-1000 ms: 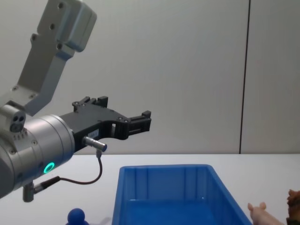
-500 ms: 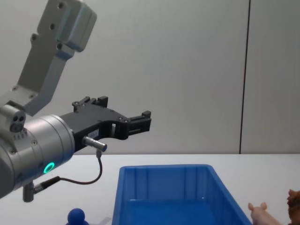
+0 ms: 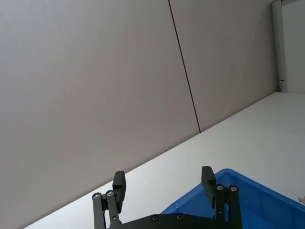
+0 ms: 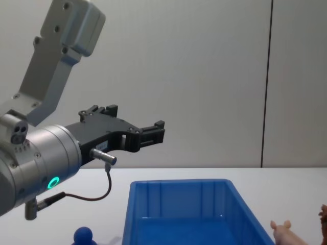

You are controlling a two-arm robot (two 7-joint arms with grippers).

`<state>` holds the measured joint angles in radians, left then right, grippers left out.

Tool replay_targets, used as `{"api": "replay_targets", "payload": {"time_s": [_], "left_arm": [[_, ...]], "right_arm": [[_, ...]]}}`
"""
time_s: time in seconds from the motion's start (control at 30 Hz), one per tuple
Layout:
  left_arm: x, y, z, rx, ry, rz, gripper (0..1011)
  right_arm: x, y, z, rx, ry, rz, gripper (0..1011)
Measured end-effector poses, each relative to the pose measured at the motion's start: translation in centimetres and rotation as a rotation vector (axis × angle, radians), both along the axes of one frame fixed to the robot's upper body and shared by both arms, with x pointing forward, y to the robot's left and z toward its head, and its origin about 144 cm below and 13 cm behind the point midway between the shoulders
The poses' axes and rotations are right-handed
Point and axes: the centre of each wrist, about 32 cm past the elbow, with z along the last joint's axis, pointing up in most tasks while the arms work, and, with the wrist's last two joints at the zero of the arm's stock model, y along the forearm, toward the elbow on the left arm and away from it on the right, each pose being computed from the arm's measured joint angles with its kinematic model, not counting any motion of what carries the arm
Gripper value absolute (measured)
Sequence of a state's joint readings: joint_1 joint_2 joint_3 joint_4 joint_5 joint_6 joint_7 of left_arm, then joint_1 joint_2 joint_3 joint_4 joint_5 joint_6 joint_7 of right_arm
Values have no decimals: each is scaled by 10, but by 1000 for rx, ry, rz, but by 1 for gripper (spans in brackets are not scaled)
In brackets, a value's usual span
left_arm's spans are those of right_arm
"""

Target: Pick up the two dolls from the table and place them into the box.

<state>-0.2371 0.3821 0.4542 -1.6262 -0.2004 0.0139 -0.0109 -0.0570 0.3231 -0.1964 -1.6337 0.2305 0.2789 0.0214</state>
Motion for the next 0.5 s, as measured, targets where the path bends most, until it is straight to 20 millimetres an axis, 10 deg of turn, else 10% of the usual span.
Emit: {"api": "replay_targets", "payload": {"time_s": [0.5], "left_arm": [[0, 0, 0, 0, 0, 0, 1001]], "right_arm": [[0, 3, 10, 10, -51, 11, 337]]}}
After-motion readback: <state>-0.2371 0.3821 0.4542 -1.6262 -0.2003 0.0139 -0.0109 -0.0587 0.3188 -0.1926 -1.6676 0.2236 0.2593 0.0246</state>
